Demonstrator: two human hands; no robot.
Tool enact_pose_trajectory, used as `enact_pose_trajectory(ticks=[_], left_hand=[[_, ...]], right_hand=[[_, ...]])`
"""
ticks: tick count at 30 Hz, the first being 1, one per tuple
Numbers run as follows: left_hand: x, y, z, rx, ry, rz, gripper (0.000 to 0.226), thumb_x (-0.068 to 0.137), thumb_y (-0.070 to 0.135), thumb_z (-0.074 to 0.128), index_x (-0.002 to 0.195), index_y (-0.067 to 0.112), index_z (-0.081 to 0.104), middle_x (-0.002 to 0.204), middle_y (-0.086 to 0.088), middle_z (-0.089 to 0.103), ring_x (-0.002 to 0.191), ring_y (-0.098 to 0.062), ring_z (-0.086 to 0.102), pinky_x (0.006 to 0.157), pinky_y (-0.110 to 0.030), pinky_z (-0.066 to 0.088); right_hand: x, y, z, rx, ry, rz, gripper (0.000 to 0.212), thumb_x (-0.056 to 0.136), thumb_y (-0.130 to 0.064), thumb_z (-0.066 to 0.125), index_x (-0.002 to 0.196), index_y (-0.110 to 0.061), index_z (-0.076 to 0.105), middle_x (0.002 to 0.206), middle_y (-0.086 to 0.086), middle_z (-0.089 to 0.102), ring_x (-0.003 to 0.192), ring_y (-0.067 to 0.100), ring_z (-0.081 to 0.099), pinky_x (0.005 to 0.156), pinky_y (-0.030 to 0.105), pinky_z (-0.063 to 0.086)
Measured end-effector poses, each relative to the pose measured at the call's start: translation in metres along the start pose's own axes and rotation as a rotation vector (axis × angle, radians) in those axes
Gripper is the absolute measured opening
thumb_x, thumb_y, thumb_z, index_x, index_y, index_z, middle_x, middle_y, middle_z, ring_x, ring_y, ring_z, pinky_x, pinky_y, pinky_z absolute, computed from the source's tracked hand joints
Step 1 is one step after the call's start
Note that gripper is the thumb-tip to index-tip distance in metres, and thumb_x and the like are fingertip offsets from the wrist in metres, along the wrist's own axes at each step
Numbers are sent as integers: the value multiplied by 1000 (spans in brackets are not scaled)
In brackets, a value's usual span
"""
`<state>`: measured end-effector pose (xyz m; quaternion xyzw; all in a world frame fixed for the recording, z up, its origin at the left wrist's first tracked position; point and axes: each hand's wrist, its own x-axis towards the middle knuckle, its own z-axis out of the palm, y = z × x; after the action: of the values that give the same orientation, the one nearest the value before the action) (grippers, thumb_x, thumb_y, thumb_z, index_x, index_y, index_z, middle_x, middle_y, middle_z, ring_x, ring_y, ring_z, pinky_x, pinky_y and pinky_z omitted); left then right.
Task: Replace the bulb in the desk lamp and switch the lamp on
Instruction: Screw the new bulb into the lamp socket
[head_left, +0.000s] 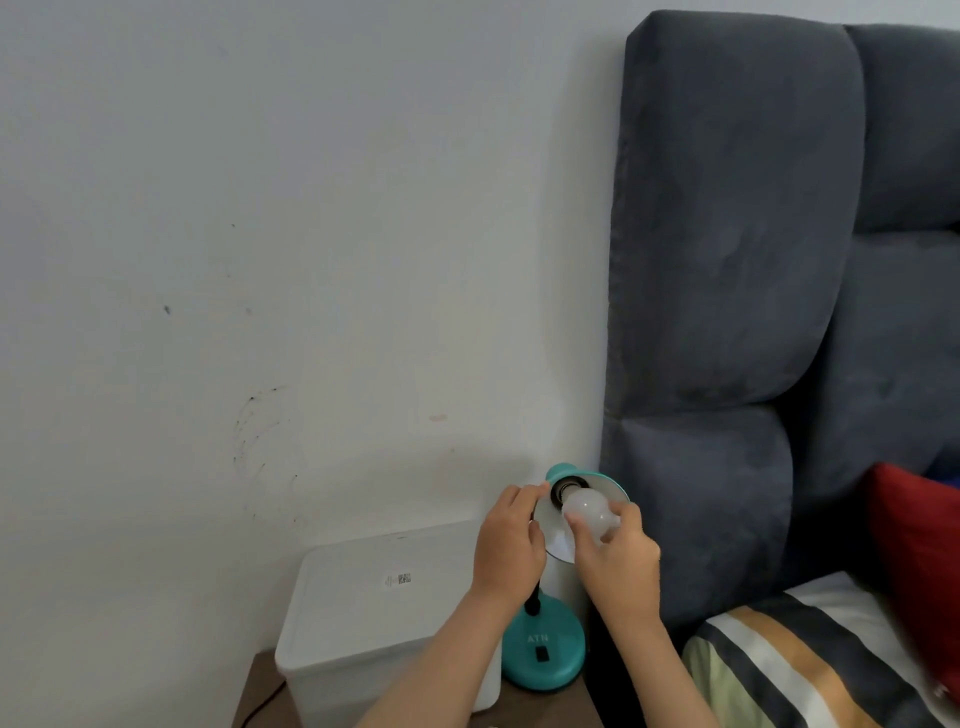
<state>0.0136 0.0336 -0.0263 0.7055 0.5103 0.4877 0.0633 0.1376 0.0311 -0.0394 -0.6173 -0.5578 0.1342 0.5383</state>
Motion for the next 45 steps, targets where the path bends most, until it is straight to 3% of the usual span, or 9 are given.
enact_pose_trajectory(ticks=[4, 11, 14, 19, 24, 32, 37, 42, 45], left_hand=[[-1, 0, -1, 4, 2, -7, 48, 82, -7, 47, 120, 22, 55, 107, 4, 57, 90, -7, 57, 79, -17, 49], [0, 0, -1, -5, 11, -14, 47, 83, -6, 49, 119, 24, 55, 107, 5, 57, 90, -7, 57, 80, -22, 52], [0, 0, -1, -5, 10, -16, 47, 83, -6, 48, 119, 24, 55, 107, 5, 57, 89, -7, 57, 80, -21, 52], [0, 0, -1, -12, 14, -19, 48, 81, -7, 47, 118, 23, 56, 104, 2, 58, 88, -10, 58, 80, -25, 52], [0, -1, 0, -8, 19, -16, 48, 81, -7, 48, 118, 23, 55, 105, 3, 58, 90, -9, 58, 81, -24, 52], [-1, -1, 1, -11, 13, -22, 47, 82, -5, 47, 118, 23, 55, 106, 2, 58, 91, -11, 58, 80, -25, 53], [0, -3, 0, -19, 17, -37, 47, 81, -6, 48, 116, 25, 56, 106, 5, 58, 89, -9, 58, 80, -27, 53], [0, -2, 0, -17, 13, -32, 46, 81, -6, 48, 117, 23, 55, 105, 3, 58, 88, -11, 58, 79, -28, 53], [1, 0, 1, -17, 19, -30, 46, 81, -6, 48, 117, 23, 56, 105, 2, 58, 88, -11, 58, 79, -28, 53]], right_hand=[[0, -3, 3, -68, 15, -20, 52, 77, -46, 68, 104, -5, 50, 78, 14, 67, 68, 29, 64, 51, 32, 49], [-12, 6, 10, -191, 6, -318, 43, 79, -17, 71, 118, -21, 54, 130, 18, 42, 84, 33, 65, 60, 36, 59], [-11, 11, 9, -127, -20, -314, 48, 76, -13, 73, 121, -18, 56, 120, 16, 51, 82, 29, 65, 58, 30, 56], [-3, 3, 8, -112, 46, -120, 45, 77, -31, 72, 107, -3, 54, 96, 18, 60, 71, 34, 64, 54, 30, 47], [-12, 4, 13, -119, -4, -276, 45, 83, -19, 65, 125, -23, 48, 132, 9, 39, 80, 26, 65, 62, 37, 59], [-4, -1, 8, -86, 46, -63, 44, 83, -38, 64, 100, -1, 48, 93, 21, 61, 71, 33, 62, 52, 30, 44], [-9, 4, 10, -77, -50, -256, 54, 81, -20, 69, 128, -15, 44, 128, 10, 37, 92, 18, 56, 71, 27, 50], [-9, 8, 11, -58, -29, -219, 48, 80, -19, 70, 124, -13, 53, 109, 15, 53, 75, 29, 65, 60, 32, 55], [-7, 4, 13, -96, -31, -200, 48, 83, -22, 66, 125, -6, 49, 117, 20, 53, 83, 33, 66, 64, 33, 54]])
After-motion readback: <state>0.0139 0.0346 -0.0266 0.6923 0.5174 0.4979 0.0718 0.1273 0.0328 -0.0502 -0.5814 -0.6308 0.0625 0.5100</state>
